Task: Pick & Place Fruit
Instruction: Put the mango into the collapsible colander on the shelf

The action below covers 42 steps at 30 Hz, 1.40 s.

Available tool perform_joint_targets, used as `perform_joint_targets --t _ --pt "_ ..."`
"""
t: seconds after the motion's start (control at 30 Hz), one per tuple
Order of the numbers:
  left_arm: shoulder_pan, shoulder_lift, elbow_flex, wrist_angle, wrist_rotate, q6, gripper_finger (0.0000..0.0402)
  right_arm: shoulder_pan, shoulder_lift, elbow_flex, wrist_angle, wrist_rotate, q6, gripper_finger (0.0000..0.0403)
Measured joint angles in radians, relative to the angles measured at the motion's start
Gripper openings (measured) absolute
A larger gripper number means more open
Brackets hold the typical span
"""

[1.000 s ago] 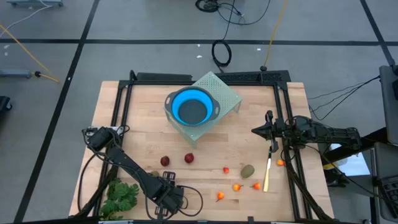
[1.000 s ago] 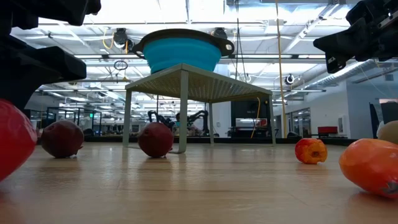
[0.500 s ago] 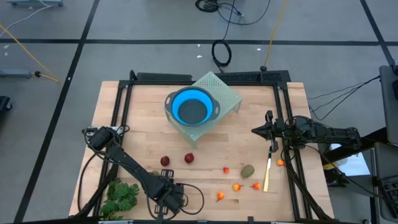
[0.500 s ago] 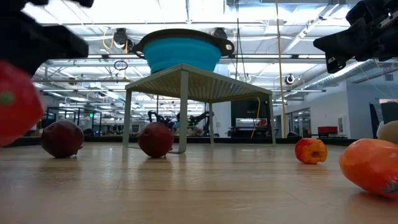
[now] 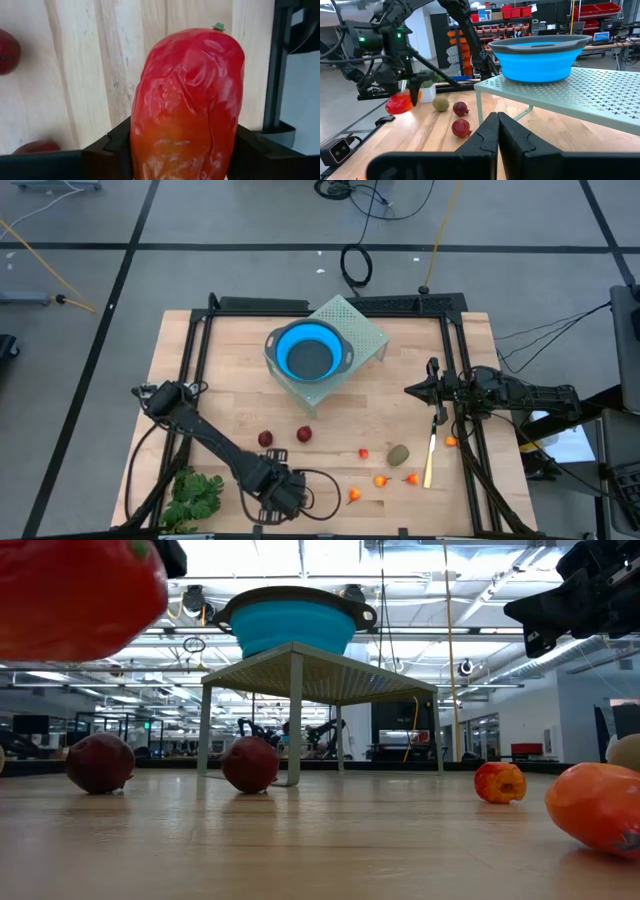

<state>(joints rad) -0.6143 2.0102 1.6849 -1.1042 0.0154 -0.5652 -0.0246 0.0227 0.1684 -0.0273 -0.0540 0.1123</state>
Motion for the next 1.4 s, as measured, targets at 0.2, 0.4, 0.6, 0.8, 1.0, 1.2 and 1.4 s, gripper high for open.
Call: perform_joint_targets --t 0.2,0.4,0.6,0.8,1.0,1.2,1.4 --pt "0.015 0.0 0.044 -0.004 0.0 -0.02 0.0209 0.0 0.0 0.0 0.0 0.0 0.0 0.0" --pt "0.035 0.0 0.099 -0.004 -0.025 -0.047 0.0219 0.0 0.0 0.0 0.0 -0.001 0.0 0.0" --pt "0.067 0.0 0.158 -0.001 -0.043 -0.108 0.0209 0.0 0.0 0.0 0.0 -0.001 0.0 0.0" --pt "0.095 0.0 0.207 -0.001 -0.045 -0.177 0.0218 0.0 0.0 0.0 0.0 -0.001 0.0 0.0" --pt "0.121 0.0 0.232 0.002 -0.022 -0.254 0.021 0.0 0.0 0.0 0.0 -0.001 0.0 0.0" --pt "0.144 0.0 0.233 0.002 0.042 -0.363 0.0212 0.0 0.0 0.0 0.0 -0.001 0.0 0.0" --pt "0.163 0.0 0.233 0.001 0.085 -0.478 0.0223 0.0 0.0 0.0 -0.001 -0.001 0.0 0.0"
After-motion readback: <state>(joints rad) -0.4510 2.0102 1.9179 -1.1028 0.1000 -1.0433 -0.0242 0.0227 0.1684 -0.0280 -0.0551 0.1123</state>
